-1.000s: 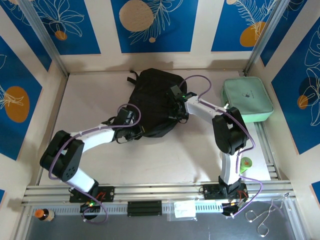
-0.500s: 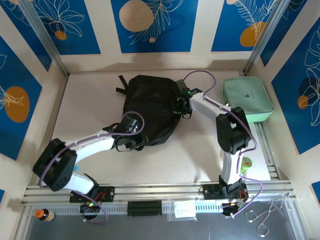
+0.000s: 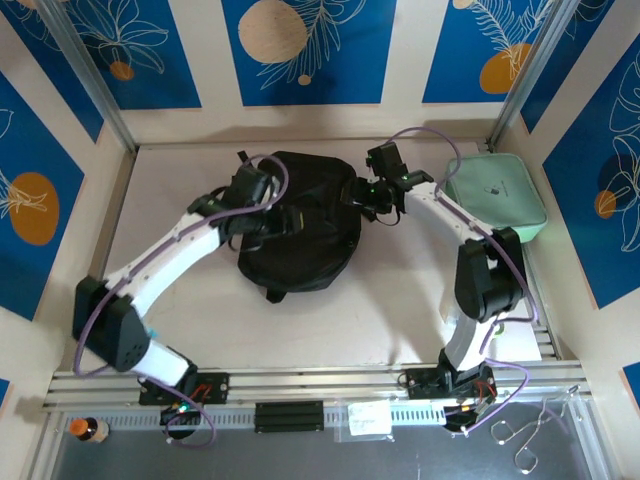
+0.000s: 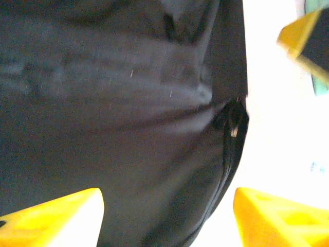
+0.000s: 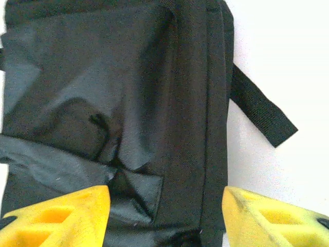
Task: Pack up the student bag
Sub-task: Unzip the student bag at the top-center of the table.
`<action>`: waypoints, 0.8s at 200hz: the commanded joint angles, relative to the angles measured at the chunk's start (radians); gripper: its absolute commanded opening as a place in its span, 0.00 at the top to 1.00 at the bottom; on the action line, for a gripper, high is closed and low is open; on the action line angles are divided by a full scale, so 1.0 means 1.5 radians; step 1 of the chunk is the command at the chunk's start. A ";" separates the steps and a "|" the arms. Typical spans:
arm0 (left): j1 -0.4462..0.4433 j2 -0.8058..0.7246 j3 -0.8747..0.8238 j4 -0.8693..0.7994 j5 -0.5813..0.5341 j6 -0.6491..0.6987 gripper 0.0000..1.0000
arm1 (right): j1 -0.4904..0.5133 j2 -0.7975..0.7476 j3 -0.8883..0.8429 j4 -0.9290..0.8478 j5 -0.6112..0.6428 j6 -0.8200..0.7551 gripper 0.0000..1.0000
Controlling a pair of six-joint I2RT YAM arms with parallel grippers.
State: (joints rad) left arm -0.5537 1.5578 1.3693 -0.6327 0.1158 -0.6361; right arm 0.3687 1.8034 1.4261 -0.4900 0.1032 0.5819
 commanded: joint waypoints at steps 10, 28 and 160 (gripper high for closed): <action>0.004 0.122 0.110 0.013 -0.034 0.001 0.35 | -0.008 0.057 0.034 -0.026 -0.026 0.034 0.40; 0.003 0.191 0.165 0.022 -0.043 -0.006 0.38 | -0.010 0.076 0.036 -0.028 -0.036 0.035 0.40; -0.027 0.473 0.432 -0.064 -0.134 -0.013 0.56 | -0.002 0.096 -0.035 -0.007 -0.087 0.033 0.47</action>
State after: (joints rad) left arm -0.5747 2.2330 1.9705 -0.6693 -0.0620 -0.6487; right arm 0.3576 1.9358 1.3842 -0.5007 -0.0017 0.6220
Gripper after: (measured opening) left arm 0.442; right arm 0.532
